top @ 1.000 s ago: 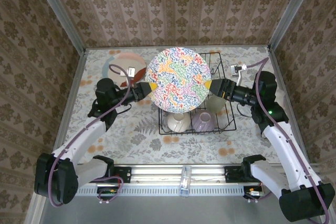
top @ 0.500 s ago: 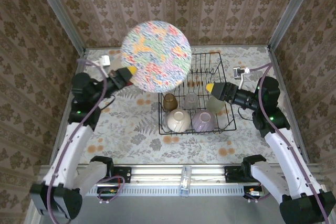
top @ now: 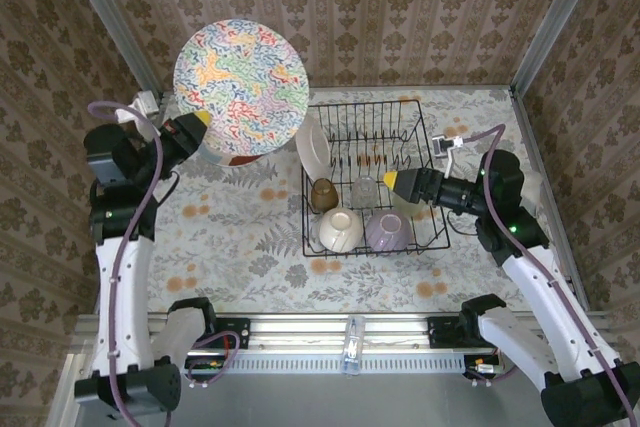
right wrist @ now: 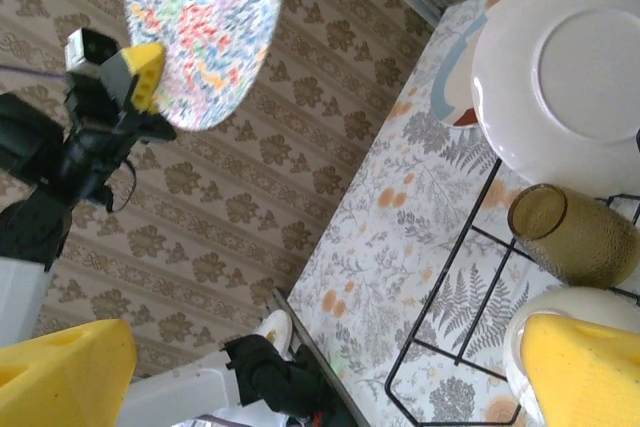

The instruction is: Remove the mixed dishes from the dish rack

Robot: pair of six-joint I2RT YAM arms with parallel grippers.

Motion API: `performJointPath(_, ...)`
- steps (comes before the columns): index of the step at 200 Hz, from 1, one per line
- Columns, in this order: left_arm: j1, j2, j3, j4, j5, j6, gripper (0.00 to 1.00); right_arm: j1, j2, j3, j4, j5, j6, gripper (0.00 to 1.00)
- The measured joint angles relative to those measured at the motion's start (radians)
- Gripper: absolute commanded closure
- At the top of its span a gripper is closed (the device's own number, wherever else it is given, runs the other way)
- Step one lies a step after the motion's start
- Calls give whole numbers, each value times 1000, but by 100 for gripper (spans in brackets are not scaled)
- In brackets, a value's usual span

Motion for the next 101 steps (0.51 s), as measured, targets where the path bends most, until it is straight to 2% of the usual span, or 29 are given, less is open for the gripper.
performJointPath(42, 130, 141, -46, 45, 10, -55, 100, 23, -61, 0, -99, 40, -67, 0)
performJointPath(101, 171, 381, -83, 80, -15, -69, 100, 29, -94, -1, -180, 74, -119, 0)
